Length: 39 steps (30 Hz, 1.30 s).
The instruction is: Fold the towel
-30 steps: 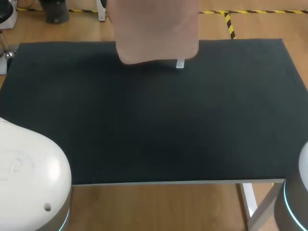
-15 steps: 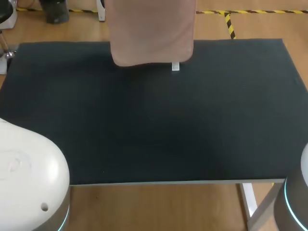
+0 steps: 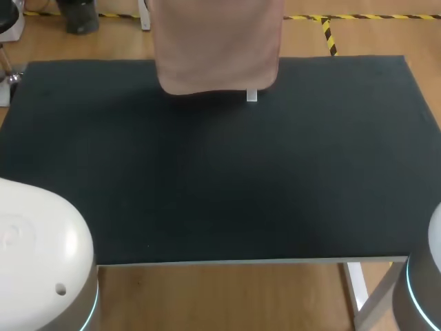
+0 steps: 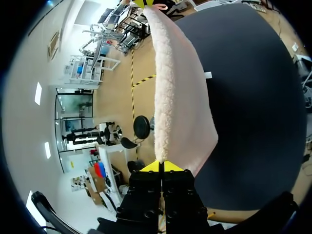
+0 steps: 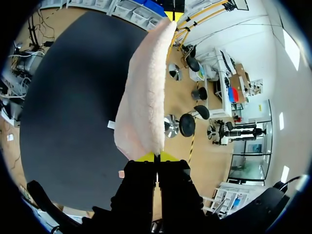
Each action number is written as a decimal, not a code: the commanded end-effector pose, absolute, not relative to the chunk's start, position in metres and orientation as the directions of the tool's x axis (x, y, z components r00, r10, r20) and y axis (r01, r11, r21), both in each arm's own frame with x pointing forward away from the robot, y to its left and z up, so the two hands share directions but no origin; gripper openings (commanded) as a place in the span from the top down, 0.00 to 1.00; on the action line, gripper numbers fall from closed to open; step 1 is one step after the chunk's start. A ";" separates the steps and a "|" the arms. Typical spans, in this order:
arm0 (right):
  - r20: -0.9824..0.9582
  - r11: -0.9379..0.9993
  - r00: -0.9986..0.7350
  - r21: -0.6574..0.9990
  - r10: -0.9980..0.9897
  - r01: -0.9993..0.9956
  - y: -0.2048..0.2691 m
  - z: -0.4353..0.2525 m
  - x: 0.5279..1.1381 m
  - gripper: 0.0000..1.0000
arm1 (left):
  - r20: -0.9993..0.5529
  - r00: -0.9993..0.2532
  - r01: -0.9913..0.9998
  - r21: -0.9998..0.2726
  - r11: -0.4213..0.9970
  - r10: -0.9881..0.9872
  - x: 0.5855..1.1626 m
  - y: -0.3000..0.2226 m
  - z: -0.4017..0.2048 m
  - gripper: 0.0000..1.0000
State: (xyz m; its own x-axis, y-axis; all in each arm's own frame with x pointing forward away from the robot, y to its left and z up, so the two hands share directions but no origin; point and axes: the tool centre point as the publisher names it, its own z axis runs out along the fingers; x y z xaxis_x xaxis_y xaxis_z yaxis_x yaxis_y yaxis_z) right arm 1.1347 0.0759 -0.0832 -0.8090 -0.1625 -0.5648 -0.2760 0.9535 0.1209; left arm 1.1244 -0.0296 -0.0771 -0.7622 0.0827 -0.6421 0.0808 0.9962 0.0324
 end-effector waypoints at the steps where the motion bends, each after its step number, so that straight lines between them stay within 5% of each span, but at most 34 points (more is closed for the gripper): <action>1: -0.565 0.952 -0.808 0.124 -0.166 -0.281 0.074 -0.085 1.116 1.00 | -0.646 -0.759 0.084 0.026 0.996 0.081 1.102 -0.022 -0.081 1.00; 39: -0.335 0.956 -0.925 0.163 -0.178 -0.244 0.075 -0.161 1.015 1.00 | -0.459 -0.879 0.151 -0.020 0.988 0.125 1.021 -0.028 -0.154 1.00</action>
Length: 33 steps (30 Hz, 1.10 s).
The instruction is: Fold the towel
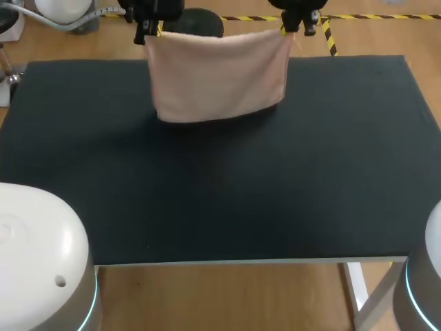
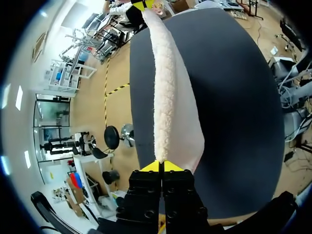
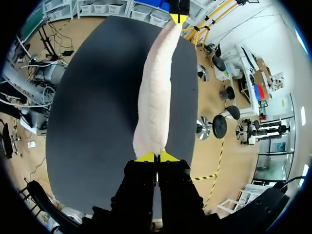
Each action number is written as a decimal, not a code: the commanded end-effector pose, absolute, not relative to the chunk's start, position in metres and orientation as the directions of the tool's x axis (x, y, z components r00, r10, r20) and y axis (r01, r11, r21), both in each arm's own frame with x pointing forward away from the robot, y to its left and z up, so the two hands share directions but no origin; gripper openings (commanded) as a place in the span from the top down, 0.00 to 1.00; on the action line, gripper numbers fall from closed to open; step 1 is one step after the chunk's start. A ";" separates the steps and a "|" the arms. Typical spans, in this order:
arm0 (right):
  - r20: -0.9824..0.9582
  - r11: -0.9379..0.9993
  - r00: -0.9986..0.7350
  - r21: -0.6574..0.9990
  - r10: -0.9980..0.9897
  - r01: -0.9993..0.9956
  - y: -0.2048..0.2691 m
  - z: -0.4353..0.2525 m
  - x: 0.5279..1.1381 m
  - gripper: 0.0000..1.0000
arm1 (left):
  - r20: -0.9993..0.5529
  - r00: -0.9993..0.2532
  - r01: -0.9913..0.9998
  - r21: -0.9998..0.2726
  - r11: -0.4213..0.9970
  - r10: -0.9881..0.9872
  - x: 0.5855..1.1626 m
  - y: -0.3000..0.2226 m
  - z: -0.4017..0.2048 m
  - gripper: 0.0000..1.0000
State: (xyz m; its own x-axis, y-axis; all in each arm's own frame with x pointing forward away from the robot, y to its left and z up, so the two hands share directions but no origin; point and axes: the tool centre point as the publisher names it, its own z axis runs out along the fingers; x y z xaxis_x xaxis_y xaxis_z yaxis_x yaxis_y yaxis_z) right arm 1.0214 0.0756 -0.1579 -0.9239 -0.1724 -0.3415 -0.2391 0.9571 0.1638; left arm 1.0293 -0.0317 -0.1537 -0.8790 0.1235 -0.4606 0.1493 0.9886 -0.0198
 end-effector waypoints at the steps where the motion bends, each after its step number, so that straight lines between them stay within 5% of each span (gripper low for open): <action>1: -0.327 0.956 -0.928 0.162 -0.181 -0.243 0.075 -0.164 1.012 1.00 | -0.454 -0.882 0.151 -0.019 0.988 0.126 1.018 -0.027 -0.155 1.00; 33: -0.098 0.980 -0.983 0.116 -0.154 -0.165 0.074 -0.280 1.003 1.00 | -0.201 -0.976 0.093 -0.058 0.994 0.080 1.005 -0.052 -0.286 1.00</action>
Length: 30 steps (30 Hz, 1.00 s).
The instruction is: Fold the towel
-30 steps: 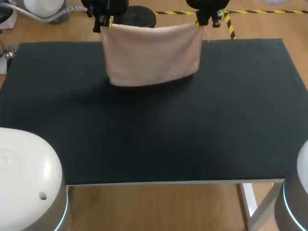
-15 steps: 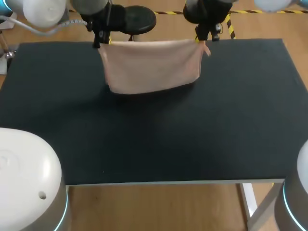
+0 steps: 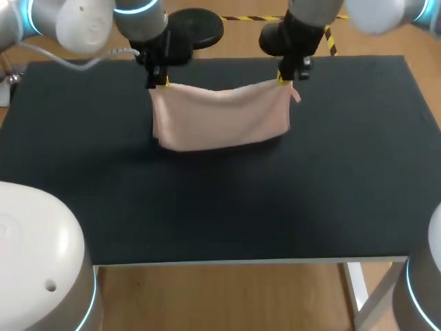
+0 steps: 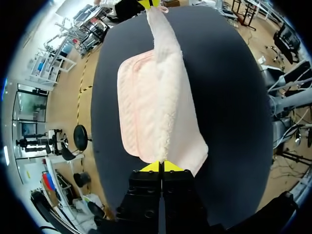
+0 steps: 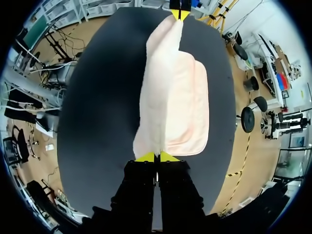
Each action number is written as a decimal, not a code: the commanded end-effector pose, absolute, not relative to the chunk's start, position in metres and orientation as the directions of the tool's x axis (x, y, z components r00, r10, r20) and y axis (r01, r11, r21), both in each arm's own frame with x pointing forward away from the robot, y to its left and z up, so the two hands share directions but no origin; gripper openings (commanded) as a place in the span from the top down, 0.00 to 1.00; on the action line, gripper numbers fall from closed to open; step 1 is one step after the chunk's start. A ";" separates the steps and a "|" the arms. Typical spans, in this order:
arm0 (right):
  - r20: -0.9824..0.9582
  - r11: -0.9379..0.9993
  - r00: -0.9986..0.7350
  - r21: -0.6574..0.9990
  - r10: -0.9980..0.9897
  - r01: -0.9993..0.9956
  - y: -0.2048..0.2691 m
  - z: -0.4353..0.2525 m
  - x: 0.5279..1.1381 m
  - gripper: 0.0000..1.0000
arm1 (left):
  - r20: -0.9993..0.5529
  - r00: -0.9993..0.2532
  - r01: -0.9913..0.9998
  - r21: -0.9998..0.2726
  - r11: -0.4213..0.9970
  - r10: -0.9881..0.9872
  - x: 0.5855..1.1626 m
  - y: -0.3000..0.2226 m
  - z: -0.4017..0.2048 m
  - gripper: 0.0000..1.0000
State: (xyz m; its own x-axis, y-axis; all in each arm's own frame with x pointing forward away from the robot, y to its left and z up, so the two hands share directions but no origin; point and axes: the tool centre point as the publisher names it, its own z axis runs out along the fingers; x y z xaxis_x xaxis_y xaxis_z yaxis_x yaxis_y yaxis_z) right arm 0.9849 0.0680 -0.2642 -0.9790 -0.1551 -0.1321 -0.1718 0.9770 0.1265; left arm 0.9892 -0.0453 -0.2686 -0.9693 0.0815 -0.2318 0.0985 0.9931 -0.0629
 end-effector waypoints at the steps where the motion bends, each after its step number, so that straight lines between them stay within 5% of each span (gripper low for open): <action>1: -0.095 0.981 -0.985 0.115 -0.145 -0.156 0.074 -0.283 1.006 1.00 | -0.198 -0.977 0.092 -0.064 0.994 0.077 1.007 -0.053 -0.289 1.00; 30: -0.082 0.995 -0.995 0.075 -0.059 -0.065 0.071 -0.344 1.091 1.00 | -0.213 -0.977 0.037 -0.040 0.999 0.028 1.080 -0.052 -0.348 1.00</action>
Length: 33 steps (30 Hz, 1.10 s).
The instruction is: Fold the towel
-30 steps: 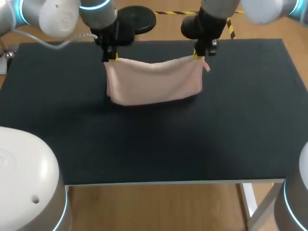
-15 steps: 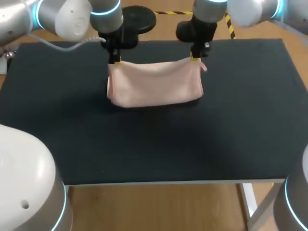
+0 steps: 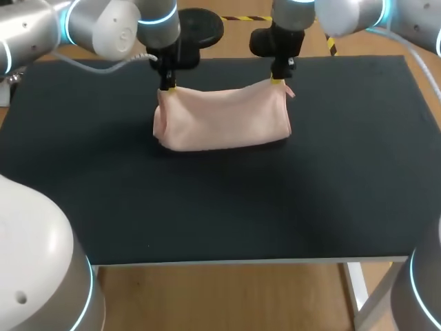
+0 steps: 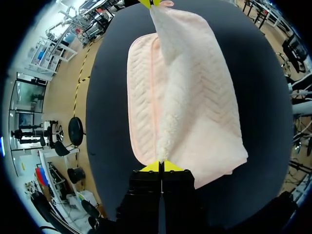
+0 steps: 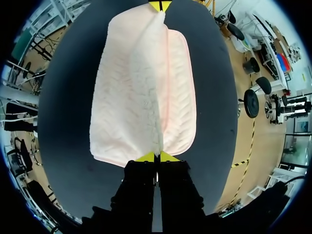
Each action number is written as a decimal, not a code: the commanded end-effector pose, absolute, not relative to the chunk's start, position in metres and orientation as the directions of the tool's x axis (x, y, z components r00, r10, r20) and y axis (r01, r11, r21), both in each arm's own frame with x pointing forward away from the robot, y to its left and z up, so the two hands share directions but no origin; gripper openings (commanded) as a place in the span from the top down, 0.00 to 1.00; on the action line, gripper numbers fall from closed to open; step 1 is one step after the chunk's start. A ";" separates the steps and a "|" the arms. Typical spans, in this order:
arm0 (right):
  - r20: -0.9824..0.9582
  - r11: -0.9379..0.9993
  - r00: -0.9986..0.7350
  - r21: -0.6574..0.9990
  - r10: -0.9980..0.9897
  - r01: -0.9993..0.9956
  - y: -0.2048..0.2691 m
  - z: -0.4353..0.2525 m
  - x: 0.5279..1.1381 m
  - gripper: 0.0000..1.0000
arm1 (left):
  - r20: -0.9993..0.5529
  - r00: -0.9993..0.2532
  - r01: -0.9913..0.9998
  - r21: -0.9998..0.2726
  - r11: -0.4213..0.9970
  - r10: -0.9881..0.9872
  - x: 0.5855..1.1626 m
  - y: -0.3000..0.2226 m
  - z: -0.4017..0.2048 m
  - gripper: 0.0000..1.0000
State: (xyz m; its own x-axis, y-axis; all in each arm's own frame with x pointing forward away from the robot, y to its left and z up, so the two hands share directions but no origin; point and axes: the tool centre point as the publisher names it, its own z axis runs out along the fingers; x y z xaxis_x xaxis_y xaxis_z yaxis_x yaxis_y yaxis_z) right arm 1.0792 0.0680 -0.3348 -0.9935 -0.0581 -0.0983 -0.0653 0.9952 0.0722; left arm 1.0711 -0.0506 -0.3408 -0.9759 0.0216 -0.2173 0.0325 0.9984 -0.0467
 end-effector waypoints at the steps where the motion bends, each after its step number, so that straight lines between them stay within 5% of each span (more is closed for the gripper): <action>1: -0.082 0.995 -0.995 0.075 -0.057 -0.063 0.071 -0.345 1.092 1.00 | -0.213 -0.977 0.035 -0.040 0.999 0.026 1.082 -0.051 -0.350 1.00; 26: -0.049 1.000 -0.999 0.028 0.015 0.014 0.069 -0.366 1.101 1.00 | -0.176 -0.984 0.012 -0.031 0.999 0.007 1.090 -0.046 -0.369 1.00; 27: -0.049 0.999 -0.999 0.029 0.015 0.014 0.068 -0.367 1.101 0.61 | -0.178 -0.984 0.010 -0.032 0.999 0.004 1.090 -0.046 -0.369 0.84; 28: -0.047 0.999 -0.999 0.028 0.018 0.016 0.068 -0.368 1.101 0.40 | -0.179 -0.984 0.009 -0.033 0.999 0.003 1.090 -0.046 -0.369 0.57; 29: -0.044 0.999 -0.999 0.022 0.031 0.030 0.068 -0.368 1.101 0.00 | -0.180 -0.984 0.008 -0.033 0.999 0.002 1.090 -0.045 -0.369 0.05; 33: -0.059 0.998 -0.997 0.015 0.055 0.054 0.065 -0.366 1.100 0.00 | -0.180 -0.984 0.000 -0.038 0.999 -0.007 1.087 -0.043 -0.369 0.00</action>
